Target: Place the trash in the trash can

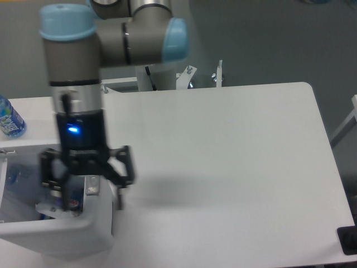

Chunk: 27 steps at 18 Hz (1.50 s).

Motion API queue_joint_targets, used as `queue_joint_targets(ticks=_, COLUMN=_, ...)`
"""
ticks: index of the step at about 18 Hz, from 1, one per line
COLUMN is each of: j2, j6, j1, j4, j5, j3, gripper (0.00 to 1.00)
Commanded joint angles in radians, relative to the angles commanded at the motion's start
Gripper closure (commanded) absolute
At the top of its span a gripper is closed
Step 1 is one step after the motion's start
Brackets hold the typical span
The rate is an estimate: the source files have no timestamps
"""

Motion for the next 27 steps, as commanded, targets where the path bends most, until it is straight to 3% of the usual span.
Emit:
queue_joint_targets(ticks=8, j2=0.018, j6=0.348, j1=0.167, j4=-0.003, j5=-0.006, j3=-0.13, gripper=0.0)
queue_joint_targets(ticks=10, j2=0.052, j6=0.465, j1=0.201, j4=-0.02, j5=-0.005, j3=-0.162, gripper=0.0)
queue_joint_targets(ticks=21, j2=0.207, j6=0.908, j1=0.379, j4=-0.264, j5=-0.008, j3=-0.279, gripper=0.0)
queue_joint_targets(ticks=22, j2=0.237, j6=1.01, j1=0.419, j4=-0.328, j5=-0.012, j3=-0.299, gripper=0.0)
queue_joint_targets(ticks=27, j2=0.247, j6=1.138, j1=0.436, j4=-0.374, j5=-0.02, j3=-0.302, gripper=0.0)
